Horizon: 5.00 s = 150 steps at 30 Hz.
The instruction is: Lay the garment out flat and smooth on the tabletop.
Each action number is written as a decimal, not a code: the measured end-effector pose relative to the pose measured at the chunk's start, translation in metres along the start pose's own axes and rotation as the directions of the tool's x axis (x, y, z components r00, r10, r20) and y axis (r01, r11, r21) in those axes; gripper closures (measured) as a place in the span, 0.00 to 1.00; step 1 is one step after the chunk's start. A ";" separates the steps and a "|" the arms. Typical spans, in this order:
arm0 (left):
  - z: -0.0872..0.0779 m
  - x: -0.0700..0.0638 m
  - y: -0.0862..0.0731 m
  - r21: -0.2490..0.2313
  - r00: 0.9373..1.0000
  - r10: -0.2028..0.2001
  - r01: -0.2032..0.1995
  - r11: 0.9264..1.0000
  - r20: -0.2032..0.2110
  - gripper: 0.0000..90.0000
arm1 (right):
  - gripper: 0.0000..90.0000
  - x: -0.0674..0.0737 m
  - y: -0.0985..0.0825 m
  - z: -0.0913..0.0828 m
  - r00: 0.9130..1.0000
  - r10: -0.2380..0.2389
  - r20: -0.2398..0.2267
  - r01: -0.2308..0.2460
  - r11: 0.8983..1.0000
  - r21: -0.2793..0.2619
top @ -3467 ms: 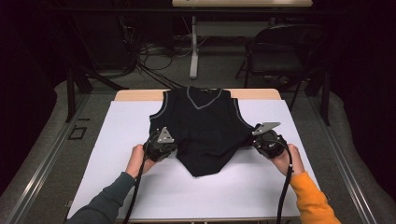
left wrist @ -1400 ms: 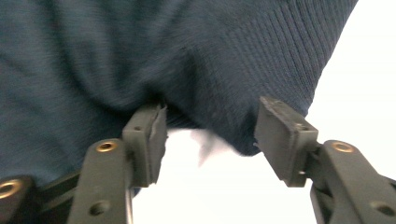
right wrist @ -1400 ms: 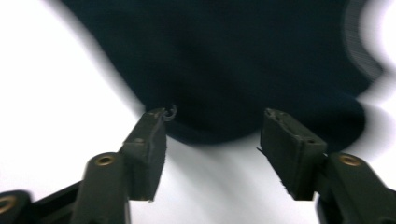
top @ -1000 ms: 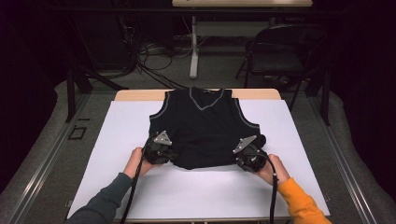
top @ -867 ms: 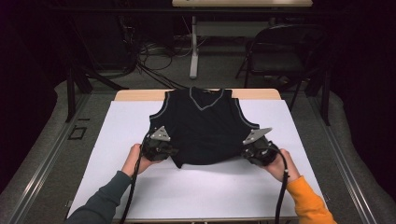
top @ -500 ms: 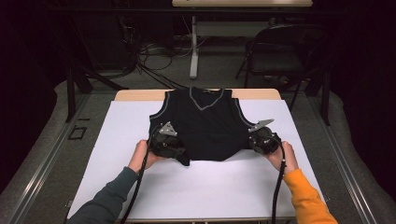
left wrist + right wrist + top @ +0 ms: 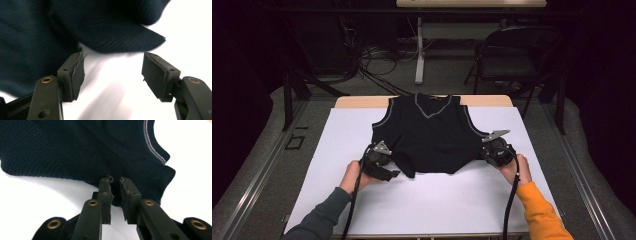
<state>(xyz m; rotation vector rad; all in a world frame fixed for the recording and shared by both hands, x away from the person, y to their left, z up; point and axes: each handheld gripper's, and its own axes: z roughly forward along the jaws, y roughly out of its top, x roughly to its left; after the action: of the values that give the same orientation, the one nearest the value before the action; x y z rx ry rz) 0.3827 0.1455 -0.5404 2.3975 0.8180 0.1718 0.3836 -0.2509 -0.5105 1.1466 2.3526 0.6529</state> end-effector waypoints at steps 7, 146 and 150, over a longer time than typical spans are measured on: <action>0.015 0.000 0.011 -0.088 1.000 -0.002 -0.001 0.996 -0.031 0.63 | 0.97 0.000 0.000 -0.003 1.000 -0.009 0.003 0.009 1.000 -0.017; -0.029 -0.008 -0.030 0.140 0.997 0.024 -0.035 0.990 0.075 0.91 | 0.96 0.072 -0.015 0.000 0.903 -0.206 -0.376 0.252 0.965 0.078; -0.042 -0.006 -0.043 0.145 0.998 -0.002 -0.008 0.989 0.066 0.91 | 0.96 0.071 -0.018 -0.011 0.900 -0.200 -0.388 0.246 0.967 0.072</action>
<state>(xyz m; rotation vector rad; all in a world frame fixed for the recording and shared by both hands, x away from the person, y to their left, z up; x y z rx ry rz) 0.3425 0.1902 -0.5302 2.5265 0.8217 0.0350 0.3266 -0.2061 -0.5249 0.8311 2.8323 0.7099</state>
